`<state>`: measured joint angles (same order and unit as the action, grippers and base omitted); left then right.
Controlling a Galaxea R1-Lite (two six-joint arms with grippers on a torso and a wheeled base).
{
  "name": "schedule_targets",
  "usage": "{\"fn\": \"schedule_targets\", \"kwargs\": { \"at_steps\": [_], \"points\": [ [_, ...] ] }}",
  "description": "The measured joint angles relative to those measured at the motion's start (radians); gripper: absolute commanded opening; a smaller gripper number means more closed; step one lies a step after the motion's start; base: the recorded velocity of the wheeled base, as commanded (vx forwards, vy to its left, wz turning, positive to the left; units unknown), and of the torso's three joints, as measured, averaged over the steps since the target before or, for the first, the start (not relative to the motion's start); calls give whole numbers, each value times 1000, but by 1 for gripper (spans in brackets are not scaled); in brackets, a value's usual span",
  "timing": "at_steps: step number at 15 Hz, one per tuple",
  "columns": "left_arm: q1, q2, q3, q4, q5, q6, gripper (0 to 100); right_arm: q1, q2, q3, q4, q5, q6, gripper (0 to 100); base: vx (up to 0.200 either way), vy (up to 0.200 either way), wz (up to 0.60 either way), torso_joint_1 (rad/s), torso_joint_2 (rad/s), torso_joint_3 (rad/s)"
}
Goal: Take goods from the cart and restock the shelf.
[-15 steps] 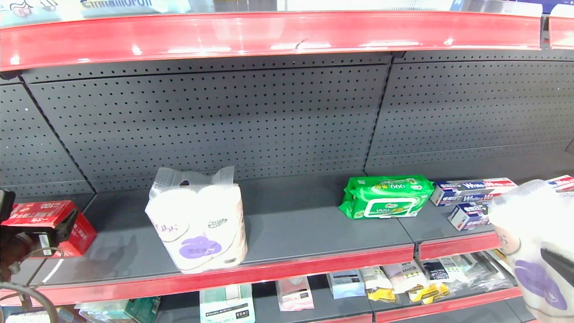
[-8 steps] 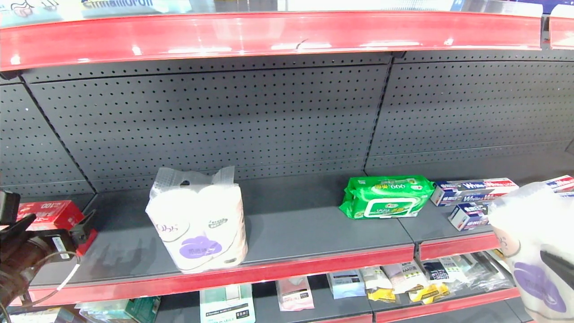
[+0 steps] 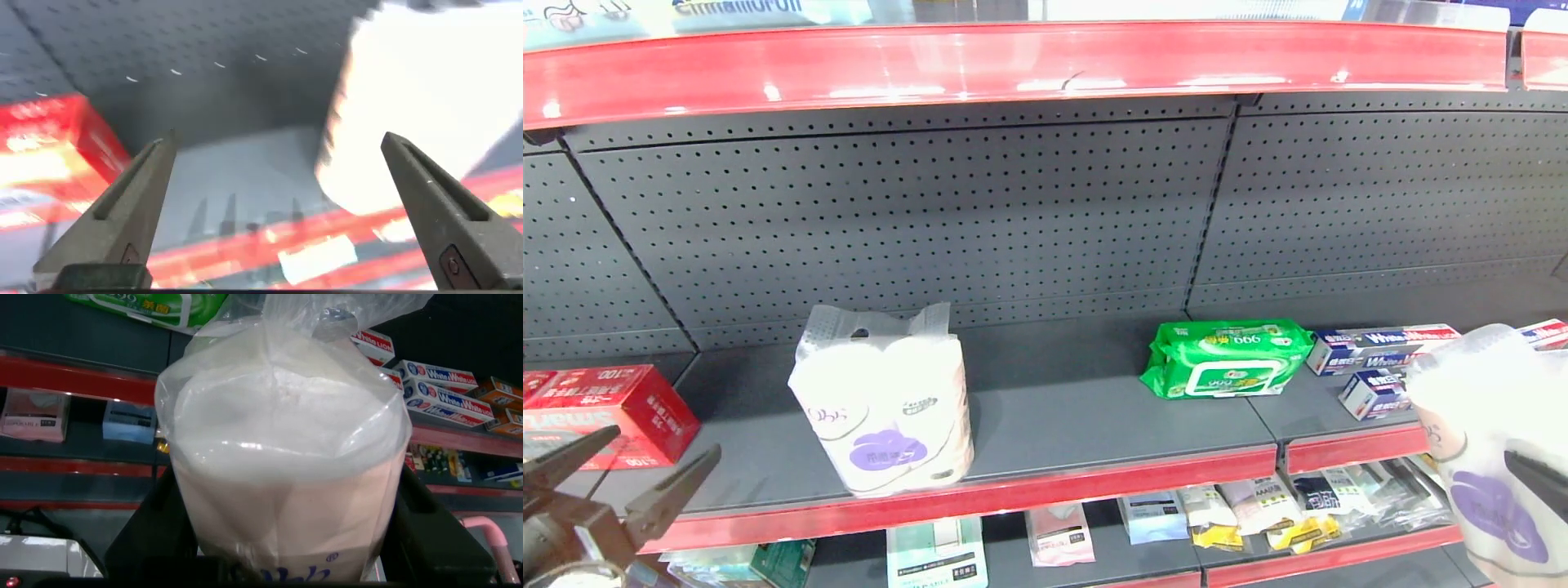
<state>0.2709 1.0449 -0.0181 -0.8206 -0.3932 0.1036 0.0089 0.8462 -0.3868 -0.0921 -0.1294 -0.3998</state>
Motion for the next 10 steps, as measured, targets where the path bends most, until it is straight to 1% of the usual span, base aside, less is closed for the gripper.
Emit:
{"fn": "schedule_targets", "kwargs": {
  "at_steps": [2, 4, 5, 6, 7, 9, 10],
  "points": [
    [-25, -195, -56, 329, -23, 1, 100, 1, -1, -4, 0, 27, -1, 0, 0, 0, 0, 0, 0, 0],
    [-77, -411, -154, 750, -32, 1, 100, 1, 2, -6, -4, 42, 2, 0, 0, 0, 0, 0, 0, 0],
    [-100, -497, -191, 876, -35, 1, 100, 1, 3, -7, -5, 48, 8, 0, 0, 0, 0, 0, 0, 0],
    [-122, -590, -227, 947, -40, 0, 100, 1, 4, -7, -6, 69, 12, 0, 0, 0, 0, 0, 0, 0],
    [-145, -674, -246, 991, -51, -1, 100, 2, 4, -7, -7, 77, 13, 0, 0, 0, 0, 0, 0, 0],
    [-216, -788, -285, 1074, -74, -6, 100, 0, 4, -12, -8, 77, 14, 0, 0, 0, 0, 0, 0, 0],
    [-255, -825, -309, 1119, -75, -8, 100, 0, 5, -22, -7, 77, 14, 0, 0, 0, 0, 0, 0, 0]
  ]
}}
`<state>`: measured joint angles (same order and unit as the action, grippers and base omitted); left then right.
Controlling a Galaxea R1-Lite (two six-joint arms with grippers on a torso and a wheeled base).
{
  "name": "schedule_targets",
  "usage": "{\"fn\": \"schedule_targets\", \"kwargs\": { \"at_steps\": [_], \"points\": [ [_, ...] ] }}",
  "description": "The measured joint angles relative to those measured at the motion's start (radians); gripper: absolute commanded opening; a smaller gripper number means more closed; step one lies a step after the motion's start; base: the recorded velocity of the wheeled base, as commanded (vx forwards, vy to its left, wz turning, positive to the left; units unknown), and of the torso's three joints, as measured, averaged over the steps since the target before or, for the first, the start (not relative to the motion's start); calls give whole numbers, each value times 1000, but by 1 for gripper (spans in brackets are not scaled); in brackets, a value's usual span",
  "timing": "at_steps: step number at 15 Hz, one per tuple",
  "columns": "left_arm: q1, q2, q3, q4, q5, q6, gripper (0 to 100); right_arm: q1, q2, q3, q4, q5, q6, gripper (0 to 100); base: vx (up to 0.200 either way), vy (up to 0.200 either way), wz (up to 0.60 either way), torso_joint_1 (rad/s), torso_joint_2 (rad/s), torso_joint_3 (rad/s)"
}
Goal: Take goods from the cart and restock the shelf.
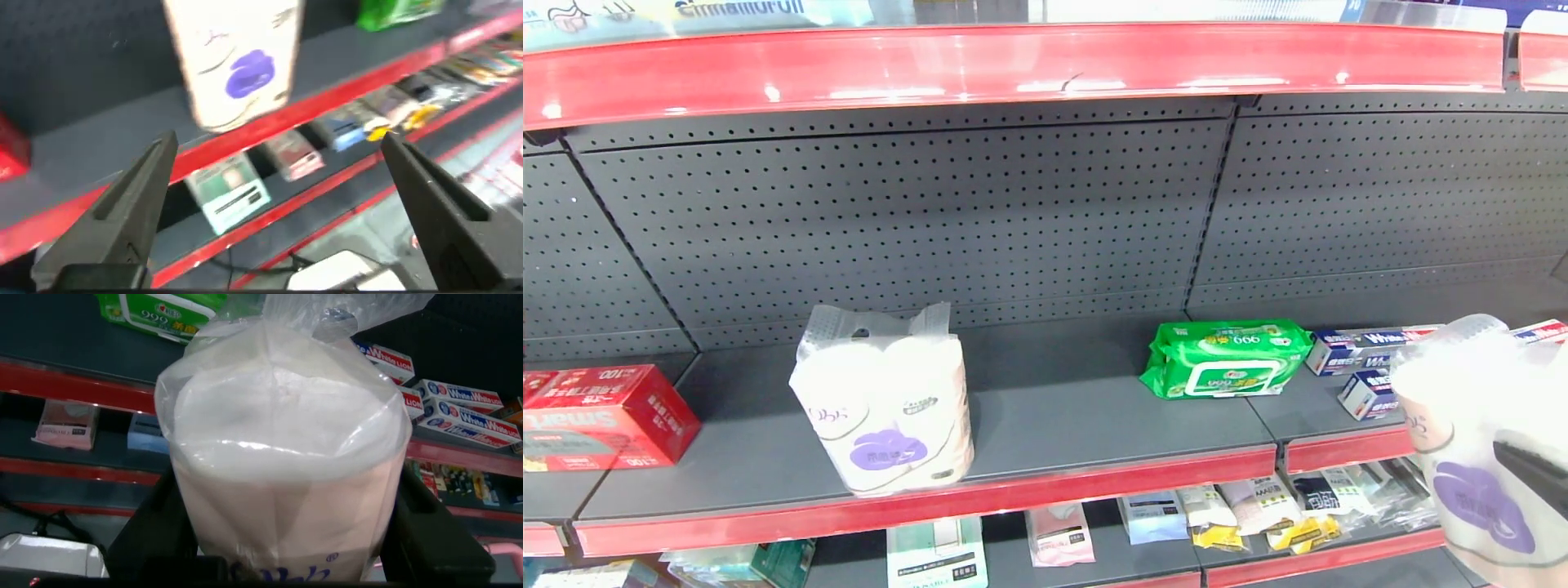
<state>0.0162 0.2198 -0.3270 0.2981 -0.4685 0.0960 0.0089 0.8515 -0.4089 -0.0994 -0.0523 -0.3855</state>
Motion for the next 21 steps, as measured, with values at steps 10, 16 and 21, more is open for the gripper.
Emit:
{"fn": "schedule_targets", "kwargs": {
  "at_steps": [10, 16, 21],
  "points": [
    [-101, -126, 102, -39, 471, -83, 100, -7, 5, -34, -3, -1, 1, 0, 0, 0, 0, 0, 0, 0],
    [-105, -127, 272, -246, 430, -91, 100, -5, 3, -27, -1, -1, 20, 0, 0, 0, 0, 0, 0, 0],
    [-67, -122, 280, -249, 649, -92, 100, -5, 8, -32, -3, -1, 22, 0, 0, 0, 0, 0, 0, 0]
  ]
}}
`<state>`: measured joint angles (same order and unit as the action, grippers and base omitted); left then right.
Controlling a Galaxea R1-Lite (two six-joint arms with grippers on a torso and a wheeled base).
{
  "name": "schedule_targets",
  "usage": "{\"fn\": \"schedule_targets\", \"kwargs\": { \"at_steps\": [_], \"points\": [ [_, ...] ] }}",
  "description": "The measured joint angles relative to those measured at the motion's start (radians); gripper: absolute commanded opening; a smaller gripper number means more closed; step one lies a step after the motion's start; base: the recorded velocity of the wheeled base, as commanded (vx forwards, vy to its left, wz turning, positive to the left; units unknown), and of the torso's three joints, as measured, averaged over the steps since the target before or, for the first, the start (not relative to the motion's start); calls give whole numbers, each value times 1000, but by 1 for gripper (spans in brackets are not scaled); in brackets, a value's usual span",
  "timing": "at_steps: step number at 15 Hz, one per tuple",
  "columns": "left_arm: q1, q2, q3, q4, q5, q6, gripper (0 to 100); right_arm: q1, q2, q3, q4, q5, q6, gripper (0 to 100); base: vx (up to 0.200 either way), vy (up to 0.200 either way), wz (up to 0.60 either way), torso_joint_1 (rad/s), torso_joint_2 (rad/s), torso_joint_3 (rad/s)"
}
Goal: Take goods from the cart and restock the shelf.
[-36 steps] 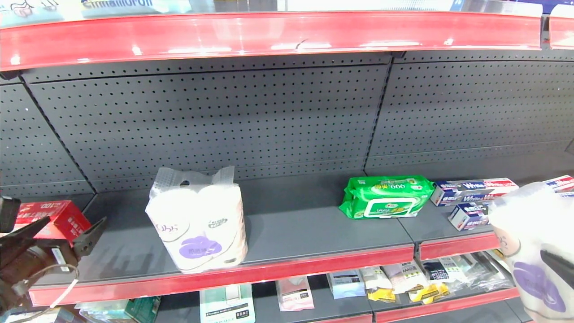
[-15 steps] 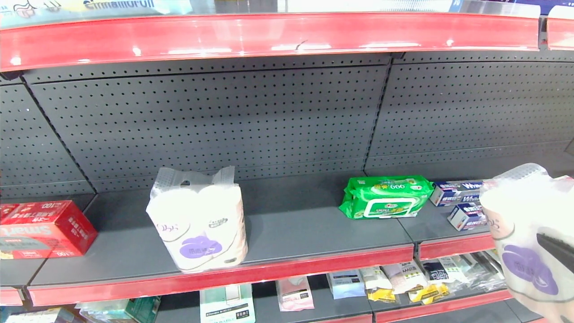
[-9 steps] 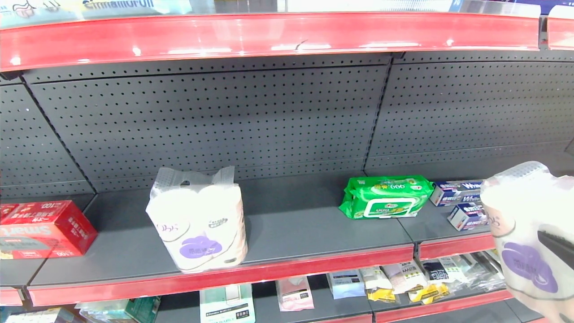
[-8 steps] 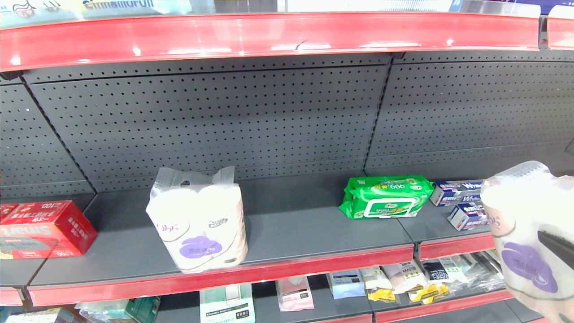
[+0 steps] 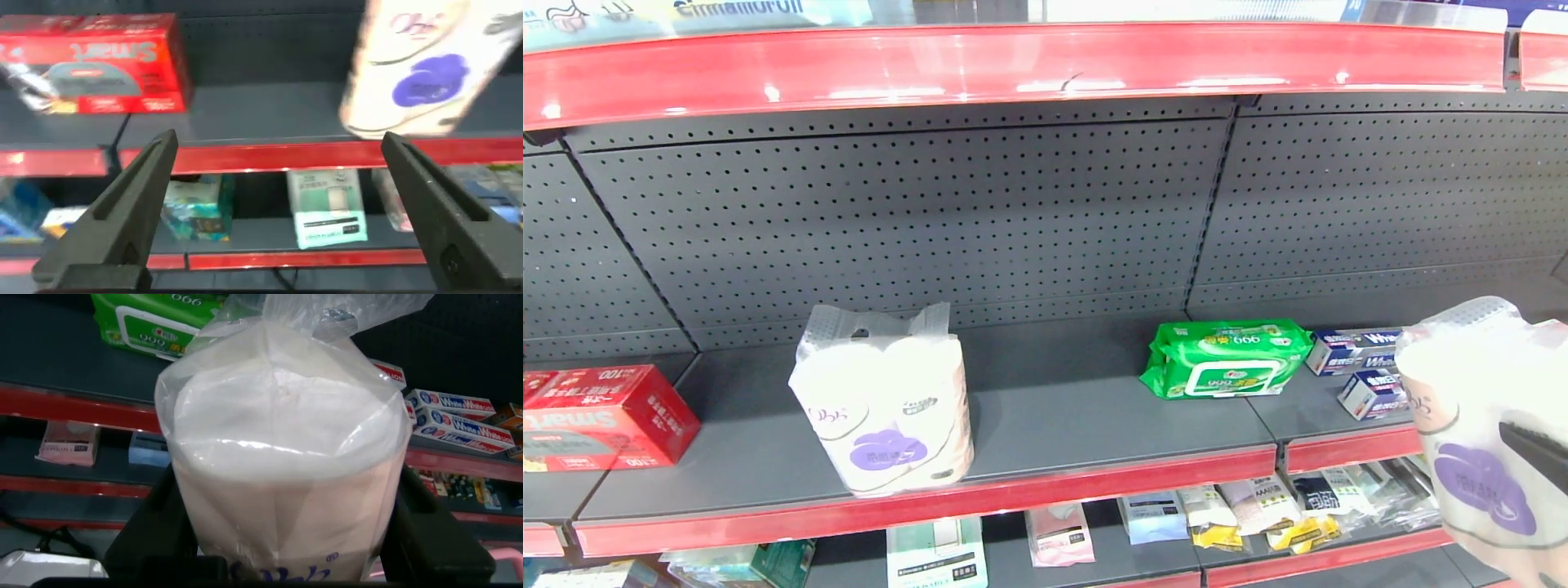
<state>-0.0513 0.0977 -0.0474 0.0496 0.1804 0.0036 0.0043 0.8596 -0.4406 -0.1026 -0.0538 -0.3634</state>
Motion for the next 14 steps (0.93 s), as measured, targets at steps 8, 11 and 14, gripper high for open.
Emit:
{"fn": "schedule_targets", "kwargs": {
  "at_steps": [8, 11, 14],
  "points": [
    [47, -89, 38, -51, -226, 27, 100, 1, -3, 6, 1, 0, 1, 0, 0, 0, 0, 0, 0, 0],
    [49, -95, 44, -51, -182, -22, 100, 2, -17, -2, 1, 1, -5, 0, 0, 0, 0, 0, 0, 0],
    [48, -96, 44, -51, -184, -8, 100, 4, -37, 23, 3, 1, -19, 0, 0, 0, 0, 0, 0, 0]
  ]
}}
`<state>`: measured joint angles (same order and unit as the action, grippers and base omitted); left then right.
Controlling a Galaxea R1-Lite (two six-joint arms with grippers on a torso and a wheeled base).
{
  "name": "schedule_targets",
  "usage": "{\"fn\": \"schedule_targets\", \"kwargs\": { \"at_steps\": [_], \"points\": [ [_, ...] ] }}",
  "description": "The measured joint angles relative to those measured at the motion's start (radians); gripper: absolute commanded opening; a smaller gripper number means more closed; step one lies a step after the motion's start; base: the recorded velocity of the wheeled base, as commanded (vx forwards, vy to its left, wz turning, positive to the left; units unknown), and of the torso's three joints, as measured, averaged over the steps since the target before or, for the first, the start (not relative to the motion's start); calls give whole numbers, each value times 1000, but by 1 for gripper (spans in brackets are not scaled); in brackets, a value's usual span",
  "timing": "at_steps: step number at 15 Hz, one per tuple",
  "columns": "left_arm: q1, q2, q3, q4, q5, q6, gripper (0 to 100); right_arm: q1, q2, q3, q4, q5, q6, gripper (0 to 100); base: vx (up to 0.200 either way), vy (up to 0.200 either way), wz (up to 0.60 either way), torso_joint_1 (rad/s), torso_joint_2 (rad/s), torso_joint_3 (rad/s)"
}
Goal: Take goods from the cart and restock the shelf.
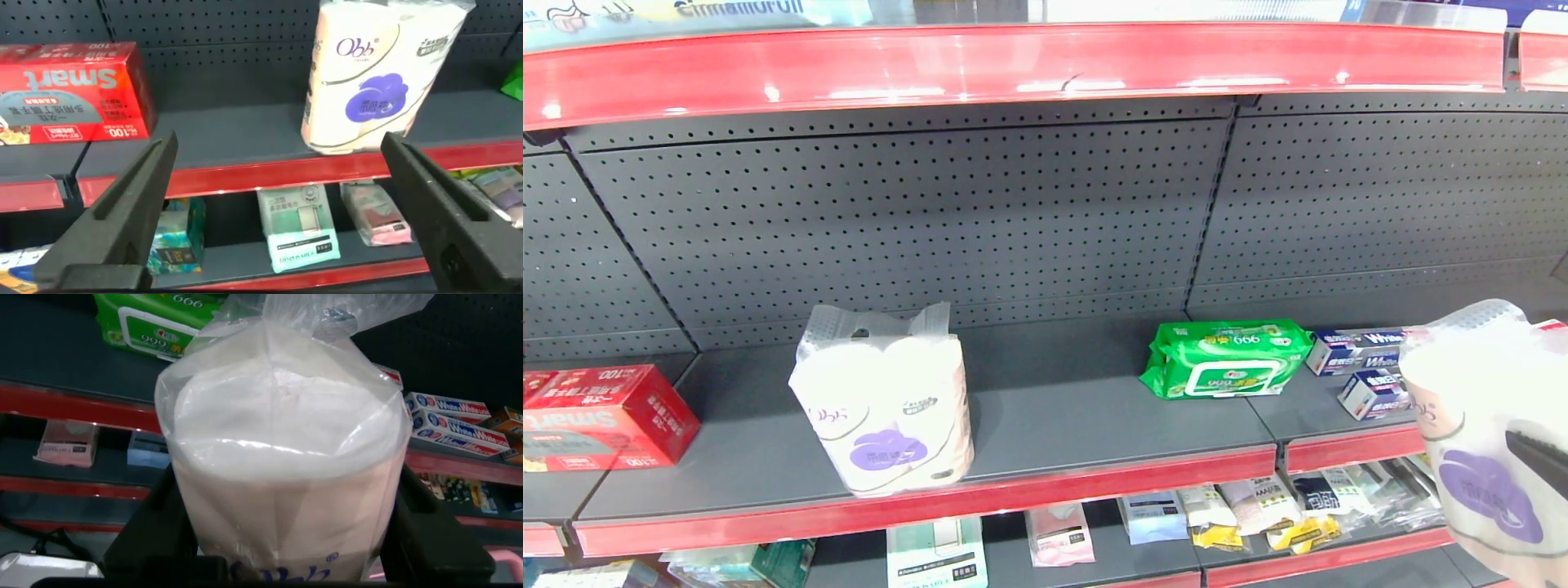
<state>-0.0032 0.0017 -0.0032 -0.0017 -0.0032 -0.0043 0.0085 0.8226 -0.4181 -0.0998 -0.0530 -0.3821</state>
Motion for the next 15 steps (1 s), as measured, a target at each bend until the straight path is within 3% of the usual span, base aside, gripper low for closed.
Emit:
{"fn": "schedule_targets", "kwargs": {
  "at_steps": [4, 13, 15],
  "points": [
    [0, 0, 0, 0, 0, 2, 100, -7, -29, 5, 0, -8, -20, 0, 0, 0, 0, 0, 0, 0],
    [0, 0, 0, 0, -1, 2, 100, -7, -45, 13, 0, -8, -19, 0, 0, 0, 600, 7, 1, 2],
    [0, 0, 0, 0, -1, 1, 100, -7, -45, 13, -1, -9, -20, 0, 0, 0, 0, 0, 0, 0]
  ]
}}
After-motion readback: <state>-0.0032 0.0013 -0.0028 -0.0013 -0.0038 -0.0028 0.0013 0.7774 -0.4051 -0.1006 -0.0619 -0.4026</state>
